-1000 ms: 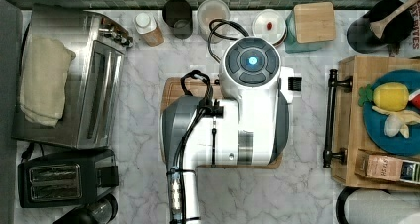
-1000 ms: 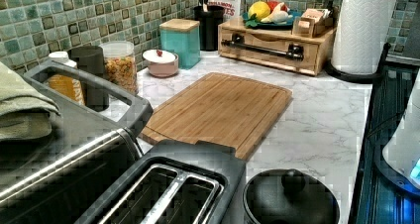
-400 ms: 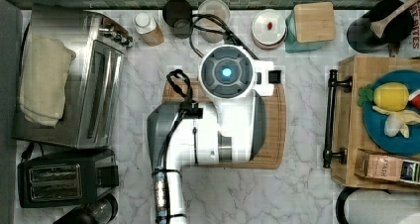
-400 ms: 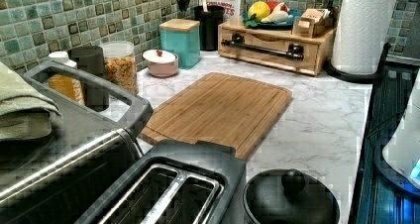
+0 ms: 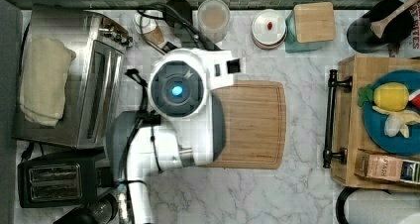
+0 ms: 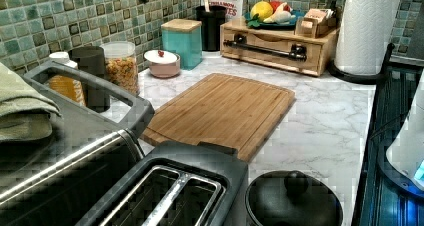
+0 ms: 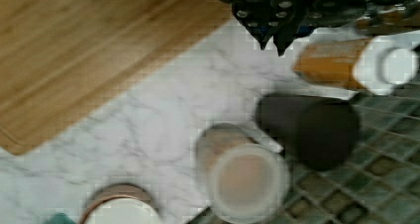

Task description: Pick up the towel.

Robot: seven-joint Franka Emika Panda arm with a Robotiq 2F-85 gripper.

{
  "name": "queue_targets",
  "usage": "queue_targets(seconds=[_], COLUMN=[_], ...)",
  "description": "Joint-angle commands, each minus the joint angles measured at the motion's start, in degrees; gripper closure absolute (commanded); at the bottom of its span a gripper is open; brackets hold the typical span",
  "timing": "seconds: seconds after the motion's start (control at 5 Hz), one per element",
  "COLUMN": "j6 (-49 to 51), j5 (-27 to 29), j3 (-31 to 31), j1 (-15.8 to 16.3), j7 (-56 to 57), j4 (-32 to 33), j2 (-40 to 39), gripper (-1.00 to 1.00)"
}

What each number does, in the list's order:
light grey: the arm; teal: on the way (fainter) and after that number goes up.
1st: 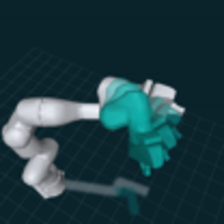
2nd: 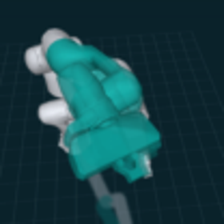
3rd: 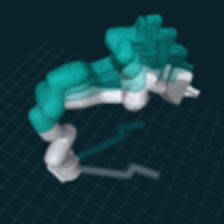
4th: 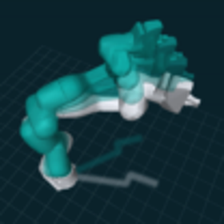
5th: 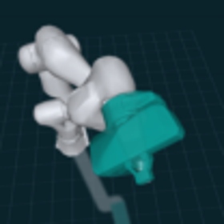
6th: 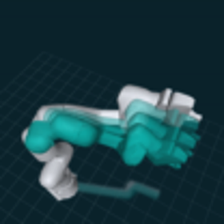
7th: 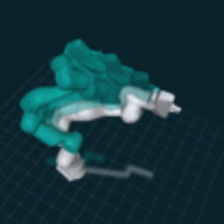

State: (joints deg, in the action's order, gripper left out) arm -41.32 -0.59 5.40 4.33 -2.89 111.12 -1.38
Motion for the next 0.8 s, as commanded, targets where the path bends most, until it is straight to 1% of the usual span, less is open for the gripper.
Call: queue_targets(seconds=[0.2, 0.4, 0.6, 0.8], j6=[-1.5, -4.6, -4.0, -3.4], j5=[14.3, 22.8, 29.1, 32.8], j3=[4.7, 5.9, 6.7, 8.6], j1=[3.3, 4.0, 5.4, 6.6], j7=[15.0, 25.7, 33.5, 38.6], j4=[-5.6, -5.4, -7.0, -8.2], j2=[0.5, 0.2, -1.5, -3.3], gripper=[-1.00, -1.00, -1.00, -1.00])
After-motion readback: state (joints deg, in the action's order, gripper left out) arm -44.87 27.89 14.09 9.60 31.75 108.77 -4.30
